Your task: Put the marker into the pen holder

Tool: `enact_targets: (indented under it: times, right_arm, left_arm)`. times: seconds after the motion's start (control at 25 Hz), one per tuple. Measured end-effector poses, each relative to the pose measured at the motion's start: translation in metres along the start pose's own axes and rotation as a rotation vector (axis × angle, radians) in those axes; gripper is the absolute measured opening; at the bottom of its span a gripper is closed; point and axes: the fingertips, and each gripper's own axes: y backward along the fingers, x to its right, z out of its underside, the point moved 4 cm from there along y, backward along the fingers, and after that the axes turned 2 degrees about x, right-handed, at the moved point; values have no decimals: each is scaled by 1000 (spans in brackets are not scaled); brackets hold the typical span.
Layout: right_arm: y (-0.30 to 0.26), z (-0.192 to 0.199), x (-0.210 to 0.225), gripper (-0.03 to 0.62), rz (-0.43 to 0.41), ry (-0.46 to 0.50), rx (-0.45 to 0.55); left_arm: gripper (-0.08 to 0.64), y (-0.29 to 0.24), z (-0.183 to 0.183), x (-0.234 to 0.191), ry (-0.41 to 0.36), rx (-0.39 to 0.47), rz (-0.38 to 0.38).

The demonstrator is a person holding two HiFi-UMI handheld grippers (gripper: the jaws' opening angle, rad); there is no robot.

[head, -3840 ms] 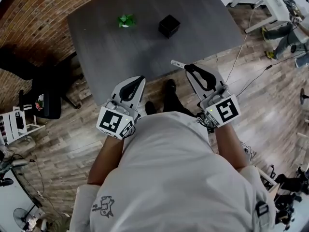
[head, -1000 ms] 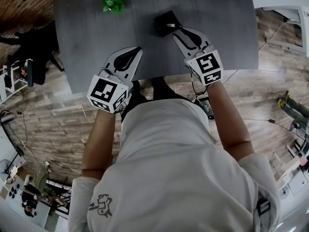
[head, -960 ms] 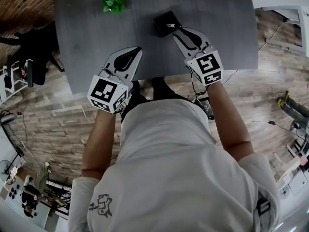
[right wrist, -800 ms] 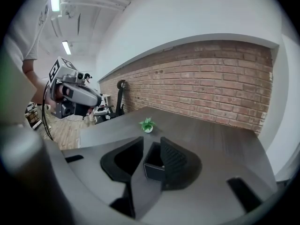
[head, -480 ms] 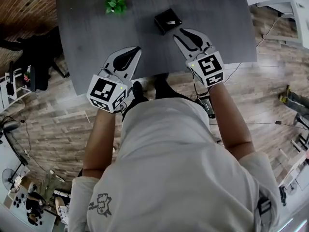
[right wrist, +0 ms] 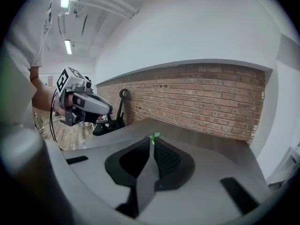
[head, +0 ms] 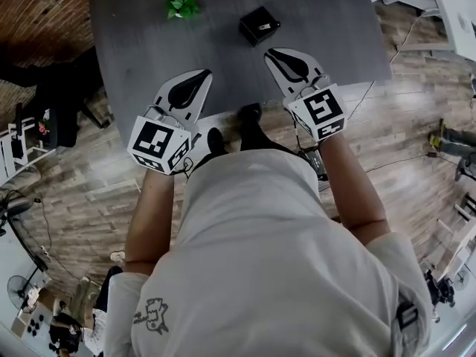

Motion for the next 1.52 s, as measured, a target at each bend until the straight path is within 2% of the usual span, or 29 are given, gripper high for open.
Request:
enact_targets:
  times: [0.24, 0.6, 0.84, 1.04, 1.24, 1.52]
  right_arm:
    - [20, -11, -36, 6, 20, -3, 30]
    - [56, -30, -79, 6, 87, -49, 92]
    - [72, -41, -116, 5, 108, -42, 117]
    - [89, -59, -152, 5, 127, 15, 172]
    - [109, -56, -176, 5, 160, 2, 185]
    - [136, -57, -186, 5, 183, 28, 204]
  left_arm:
    - [11, 32, 1, 9, -37, 18, 17]
    - [11, 76, 2, 29, -81, 44, 81]
    - [11, 111, -2, 47, -121, 68, 137]
    - [11, 144, 2, 50, -134, 82, 158]
    - [11, 157, 1, 59, -150, 97, 178]
    - [11, 159, 2, 85, -162, 110, 197]
